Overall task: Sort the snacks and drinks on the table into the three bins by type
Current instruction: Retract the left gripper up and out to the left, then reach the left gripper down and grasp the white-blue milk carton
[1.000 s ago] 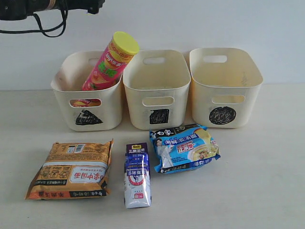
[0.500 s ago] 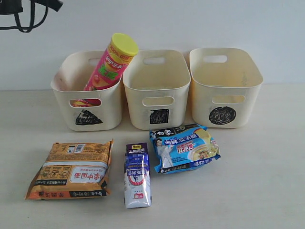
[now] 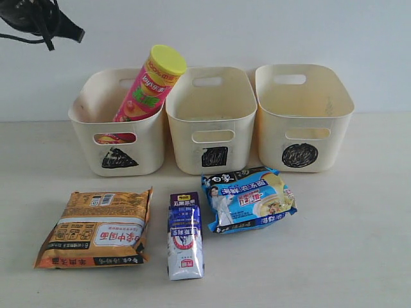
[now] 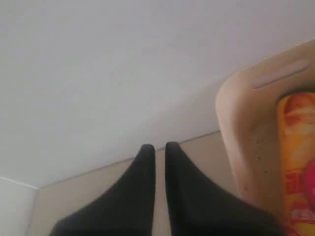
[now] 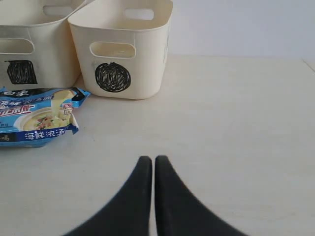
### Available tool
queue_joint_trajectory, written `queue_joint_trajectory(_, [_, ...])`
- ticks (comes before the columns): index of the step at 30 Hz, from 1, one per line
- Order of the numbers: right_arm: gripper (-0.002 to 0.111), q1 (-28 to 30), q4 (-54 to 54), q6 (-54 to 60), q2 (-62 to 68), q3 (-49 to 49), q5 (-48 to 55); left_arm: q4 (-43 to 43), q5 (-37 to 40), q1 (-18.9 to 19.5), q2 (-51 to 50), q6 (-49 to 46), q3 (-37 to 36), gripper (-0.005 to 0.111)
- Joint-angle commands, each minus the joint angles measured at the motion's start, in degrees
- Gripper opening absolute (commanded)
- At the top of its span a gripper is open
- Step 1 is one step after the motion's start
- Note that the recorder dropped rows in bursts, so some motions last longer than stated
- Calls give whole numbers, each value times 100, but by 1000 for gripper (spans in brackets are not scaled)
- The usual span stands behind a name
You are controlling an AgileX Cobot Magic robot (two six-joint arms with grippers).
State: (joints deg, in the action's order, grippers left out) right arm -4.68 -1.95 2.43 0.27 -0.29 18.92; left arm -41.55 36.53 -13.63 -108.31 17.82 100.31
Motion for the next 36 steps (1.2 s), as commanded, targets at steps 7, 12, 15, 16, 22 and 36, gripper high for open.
queue_joint_trajectory(7, [0,10,12,7,-27,29,-48,3056,1798,41,681,-2141,-4,4])
queue_joint_trajectory(12, [0,10,12,7,-27,29,-48,3497,1593,41,1203,-2332,-616,4])
queue_joint_trajectory(15, [0,10,12,7,-27,29,-48,3472,1299,41,1627,-2308,-1180,4])
queue_joint_trajectory(16, [0,10,12,7,-27,29,-48,3472,1247,41,1734,-2255,-1360,4])
queue_joint_trajectory(22, [0,10,12,7,-27,29,-48,3472,1238,41,2344,-2082,-2213,4])
queue_joint_trajectory(36, [0,10,12,7,-27,29,-48,4340,787,-665,3220,-2398,-3828,4])
